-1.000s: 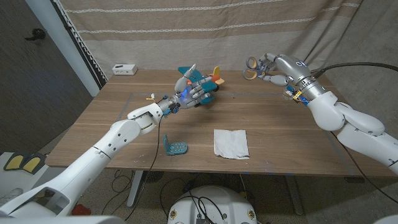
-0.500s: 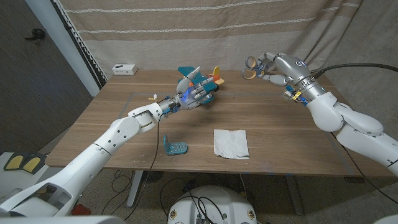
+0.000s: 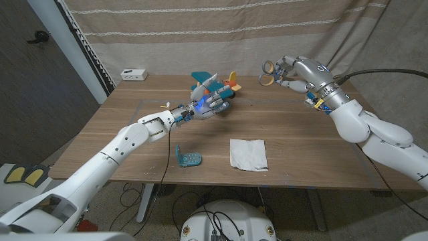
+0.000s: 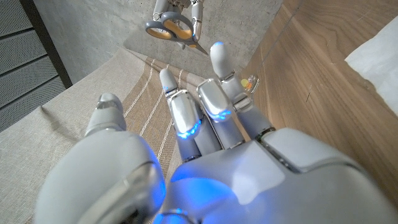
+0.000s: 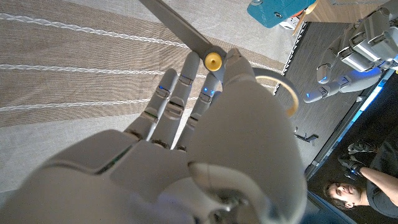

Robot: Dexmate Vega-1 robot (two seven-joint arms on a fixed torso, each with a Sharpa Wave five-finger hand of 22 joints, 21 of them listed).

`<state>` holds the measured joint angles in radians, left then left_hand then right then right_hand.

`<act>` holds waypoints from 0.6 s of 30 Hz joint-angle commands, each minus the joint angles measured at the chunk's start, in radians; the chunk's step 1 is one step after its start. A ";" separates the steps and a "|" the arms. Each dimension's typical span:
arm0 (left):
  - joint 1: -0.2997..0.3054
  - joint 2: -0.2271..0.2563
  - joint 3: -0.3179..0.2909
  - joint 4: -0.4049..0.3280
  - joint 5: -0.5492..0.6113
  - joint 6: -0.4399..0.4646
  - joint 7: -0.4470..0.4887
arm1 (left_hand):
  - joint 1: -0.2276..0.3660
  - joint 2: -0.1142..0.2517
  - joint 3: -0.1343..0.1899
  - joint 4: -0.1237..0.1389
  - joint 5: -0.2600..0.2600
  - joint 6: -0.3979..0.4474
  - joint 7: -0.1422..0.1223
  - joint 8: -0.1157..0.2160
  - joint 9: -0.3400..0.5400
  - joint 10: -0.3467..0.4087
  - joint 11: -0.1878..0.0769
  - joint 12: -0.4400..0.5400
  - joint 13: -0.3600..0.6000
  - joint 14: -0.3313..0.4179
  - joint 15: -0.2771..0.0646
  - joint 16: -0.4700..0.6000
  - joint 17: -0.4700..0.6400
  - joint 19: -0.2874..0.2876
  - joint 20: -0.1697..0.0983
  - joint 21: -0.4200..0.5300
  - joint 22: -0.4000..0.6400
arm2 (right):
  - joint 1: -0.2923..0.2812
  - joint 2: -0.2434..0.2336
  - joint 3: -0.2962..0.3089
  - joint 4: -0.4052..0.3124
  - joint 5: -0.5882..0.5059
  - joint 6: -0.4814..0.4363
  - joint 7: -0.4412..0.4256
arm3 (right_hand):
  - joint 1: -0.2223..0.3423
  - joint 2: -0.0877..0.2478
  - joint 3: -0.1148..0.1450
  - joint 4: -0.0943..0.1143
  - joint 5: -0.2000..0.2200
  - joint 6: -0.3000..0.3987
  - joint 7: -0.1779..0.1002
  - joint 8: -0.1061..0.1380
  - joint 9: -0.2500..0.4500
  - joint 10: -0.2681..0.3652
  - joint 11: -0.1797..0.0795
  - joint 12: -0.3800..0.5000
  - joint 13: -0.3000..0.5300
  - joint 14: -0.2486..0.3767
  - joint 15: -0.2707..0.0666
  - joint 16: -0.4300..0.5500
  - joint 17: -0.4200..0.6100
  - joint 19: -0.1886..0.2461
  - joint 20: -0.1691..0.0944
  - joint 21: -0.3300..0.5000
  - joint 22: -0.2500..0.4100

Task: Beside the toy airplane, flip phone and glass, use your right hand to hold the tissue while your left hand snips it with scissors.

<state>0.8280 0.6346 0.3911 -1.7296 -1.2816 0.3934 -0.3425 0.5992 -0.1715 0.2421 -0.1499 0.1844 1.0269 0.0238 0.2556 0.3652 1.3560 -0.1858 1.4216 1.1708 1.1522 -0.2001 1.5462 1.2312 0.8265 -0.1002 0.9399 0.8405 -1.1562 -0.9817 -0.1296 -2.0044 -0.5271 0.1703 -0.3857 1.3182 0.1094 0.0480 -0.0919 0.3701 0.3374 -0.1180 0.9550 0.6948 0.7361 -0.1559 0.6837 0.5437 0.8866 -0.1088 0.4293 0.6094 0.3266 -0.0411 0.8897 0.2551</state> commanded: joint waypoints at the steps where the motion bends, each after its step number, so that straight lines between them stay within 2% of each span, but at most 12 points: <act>1: -0.046 0.003 0.030 0.031 0.018 0.032 -0.083 | -0.044 -0.011 -0.023 0.012 -0.004 -0.024 0.030 -0.007 0.026 -0.033 -0.015 0.007 0.006 0.008 0.001 0.007 0.003 0.000 -0.080 0.000 -0.012 | 0.001 0.012 0.004 0.003 -0.016 0.027 -0.016 | 0.071 0.060 0.015 0.000 0.006 0.001 -0.007 0.004 0.003 0.064 -0.052 0.004 0.179 0.019 -0.134 -0.004 0.004 -0.005 -0.108 0.009 -0.002; 6: -0.048 -0.006 0.027 0.027 0.004 0.045 -0.080 | -0.065 -0.010 -0.043 0.012 0.002 -0.027 0.030 -0.002 0.049 -0.034 -0.017 -0.007 -0.020 -0.005 0.000 0.000 -0.003 0.000 -0.081 -0.003 -0.024 | 0.014 0.012 -0.009 0.009 -0.040 0.049 -0.026 | 0.071 0.061 0.016 0.000 0.007 -0.001 -0.008 0.004 0.000 0.062 -0.053 0.003 0.180 0.019 -0.134 -0.007 0.004 -0.006 -0.108 0.014 -0.004; 18: -0.040 -0.016 0.020 0.021 -0.018 0.054 -0.074 | -0.045 0.005 -0.044 0.001 0.006 -0.021 0.023 0.006 0.077 -0.030 -0.019 -0.010 -0.030 -0.010 -0.002 -0.013 -0.012 -0.002 -0.085 0.001 -0.032 | 0.014 0.012 -0.009 0.014 -0.048 0.069 -0.024 | 0.072 0.060 0.016 -0.001 0.008 0.000 -0.011 0.006 -0.003 0.064 -0.053 0.001 0.181 0.020 -0.134 -0.009 0.007 -0.010 -0.109 0.026 -0.011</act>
<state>0.7895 0.6274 0.4123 -1.7063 -1.2869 0.4380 -0.4101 0.5430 -0.1752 0.1992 -0.1434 0.1845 1.0012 0.0490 0.2544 0.4324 1.3467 -0.1766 1.4118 1.1414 1.1451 -0.1999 1.5373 1.2172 0.8265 -0.1002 0.9398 0.8102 -1.1430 -0.9711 -0.1356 -1.9951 -0.5665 0.2169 -0.4089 1.3248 0.1028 0.0480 -0.0919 0.3738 0.3318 -0.1236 0.9557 0.6900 0.7362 -0.1560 0.6795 0.5451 0.8883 -0.1076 0.4208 0.6105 0.3229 -0.0449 0.9100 0.2438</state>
